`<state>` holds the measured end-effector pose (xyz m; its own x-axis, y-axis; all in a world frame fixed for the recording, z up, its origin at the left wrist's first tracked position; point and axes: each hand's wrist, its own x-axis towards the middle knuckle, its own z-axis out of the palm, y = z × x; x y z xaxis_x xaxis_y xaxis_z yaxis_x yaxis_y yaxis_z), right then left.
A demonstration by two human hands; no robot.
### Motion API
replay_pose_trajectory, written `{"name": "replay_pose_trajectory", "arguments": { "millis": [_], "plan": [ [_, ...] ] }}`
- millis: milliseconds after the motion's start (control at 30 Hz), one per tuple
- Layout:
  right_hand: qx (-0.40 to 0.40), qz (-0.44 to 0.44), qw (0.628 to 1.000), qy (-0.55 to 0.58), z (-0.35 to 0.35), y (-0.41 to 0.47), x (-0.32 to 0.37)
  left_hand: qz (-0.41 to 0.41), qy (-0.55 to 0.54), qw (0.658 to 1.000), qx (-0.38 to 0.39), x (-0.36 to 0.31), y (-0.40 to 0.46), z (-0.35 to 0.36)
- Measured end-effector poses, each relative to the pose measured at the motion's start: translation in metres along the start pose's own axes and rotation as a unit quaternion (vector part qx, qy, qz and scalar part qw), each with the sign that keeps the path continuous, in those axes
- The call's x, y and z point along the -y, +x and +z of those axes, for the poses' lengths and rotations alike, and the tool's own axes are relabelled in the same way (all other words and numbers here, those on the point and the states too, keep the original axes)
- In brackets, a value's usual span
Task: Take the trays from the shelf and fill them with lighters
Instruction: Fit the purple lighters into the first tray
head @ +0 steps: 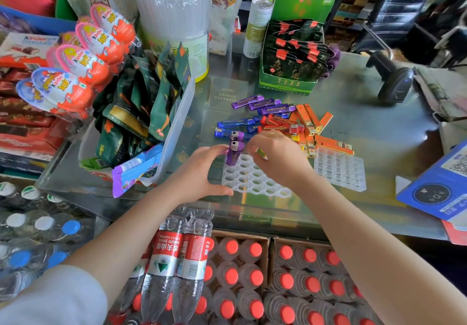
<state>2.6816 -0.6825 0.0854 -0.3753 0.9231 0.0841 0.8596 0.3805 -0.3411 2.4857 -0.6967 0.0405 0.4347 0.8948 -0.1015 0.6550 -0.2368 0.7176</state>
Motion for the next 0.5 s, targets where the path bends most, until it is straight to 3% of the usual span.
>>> {"name": "replay_pose_trajectory", "arguments": {
  "millis": [100, 167, 267, 500],
  "plan": [
    [-0.107, 0.055, 0.992, 0.023, -0.013, 0.014, -0.029, 0.01, -0.001, 1.0, 0.002, -0.004, 0.001, -0.003],
    [-0.133, 0.099, 0.986, 0.01, -0.02, 0.031, -0.046, 0.018, -0.007, 1.0, 0.004, -0.006, 0.004, -0.005],
    [-0.078, 0.148, 0.985, -0.032, -0.022, 0.057, -0.07, 0.024, -0.009, 1.0, 0.001, -0.008, 0.007, -0.004],
    [0.027, 0.154, 0.984, -0.091, -0.012, 0.084, -0.086, 0.009, -0.001, 1.0, 0.01, -0.001, 0.008, -0.001]
  ]
}}
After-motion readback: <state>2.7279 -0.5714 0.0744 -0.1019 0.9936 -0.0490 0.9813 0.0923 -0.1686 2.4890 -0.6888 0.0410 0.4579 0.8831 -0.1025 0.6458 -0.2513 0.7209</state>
